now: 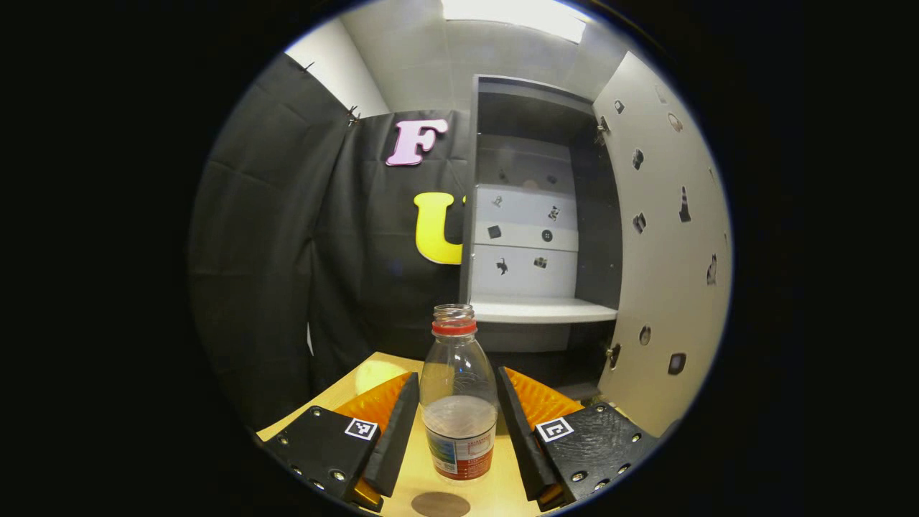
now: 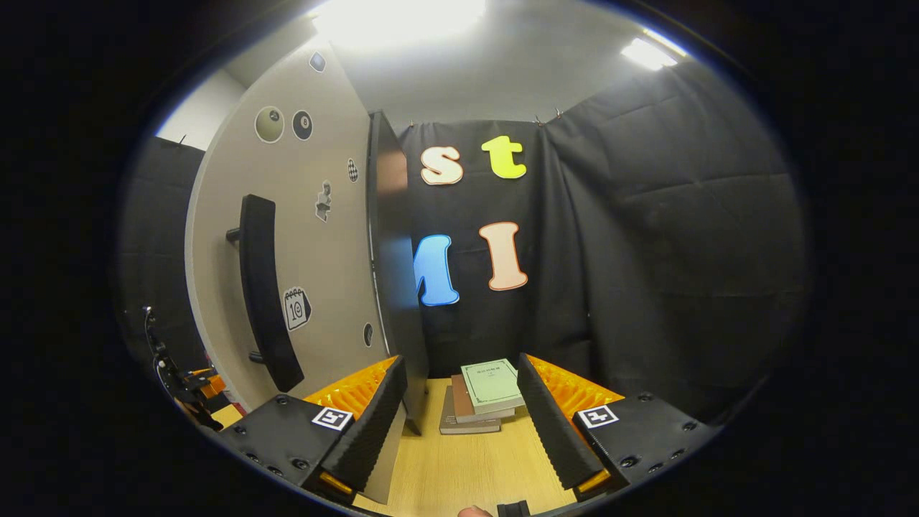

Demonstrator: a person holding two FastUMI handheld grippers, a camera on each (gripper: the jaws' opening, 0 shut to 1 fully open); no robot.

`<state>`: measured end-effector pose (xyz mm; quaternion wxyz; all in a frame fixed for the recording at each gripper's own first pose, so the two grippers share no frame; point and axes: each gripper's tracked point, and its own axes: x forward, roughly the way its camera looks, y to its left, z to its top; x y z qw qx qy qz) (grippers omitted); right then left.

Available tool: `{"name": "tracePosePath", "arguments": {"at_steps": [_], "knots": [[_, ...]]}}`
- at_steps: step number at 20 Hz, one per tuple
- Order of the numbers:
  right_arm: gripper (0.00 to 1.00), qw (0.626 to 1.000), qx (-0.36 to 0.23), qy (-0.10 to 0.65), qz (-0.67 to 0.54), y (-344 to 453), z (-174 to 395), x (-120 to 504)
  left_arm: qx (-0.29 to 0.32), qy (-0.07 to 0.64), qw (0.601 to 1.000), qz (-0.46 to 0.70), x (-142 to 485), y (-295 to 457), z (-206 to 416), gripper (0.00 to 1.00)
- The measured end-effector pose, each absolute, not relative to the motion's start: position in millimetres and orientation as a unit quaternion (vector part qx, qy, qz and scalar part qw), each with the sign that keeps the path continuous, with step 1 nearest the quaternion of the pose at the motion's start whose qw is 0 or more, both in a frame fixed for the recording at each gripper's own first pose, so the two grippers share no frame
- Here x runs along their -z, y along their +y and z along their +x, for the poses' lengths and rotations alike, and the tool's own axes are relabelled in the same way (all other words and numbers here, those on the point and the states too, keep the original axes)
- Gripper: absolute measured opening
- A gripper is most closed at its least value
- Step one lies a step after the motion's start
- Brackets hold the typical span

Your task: Open the cabinet door with the right hand, grasp the bottle in the cabinet with the left hand and place it on the coaster, then close the cabinet door with the right hand.

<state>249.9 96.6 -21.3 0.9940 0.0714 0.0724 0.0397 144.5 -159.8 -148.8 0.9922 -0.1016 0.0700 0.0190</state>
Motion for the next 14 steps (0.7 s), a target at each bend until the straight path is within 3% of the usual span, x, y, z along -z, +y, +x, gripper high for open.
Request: {"name": "tracePosePath", "arguments": {"at_steps": [14], "knots": [[0.98,0.994,-0.035,0.105,0.025,110,246,44,-0.037,0.100,0.990,-0.097,266,-165,122,0.63]]}}
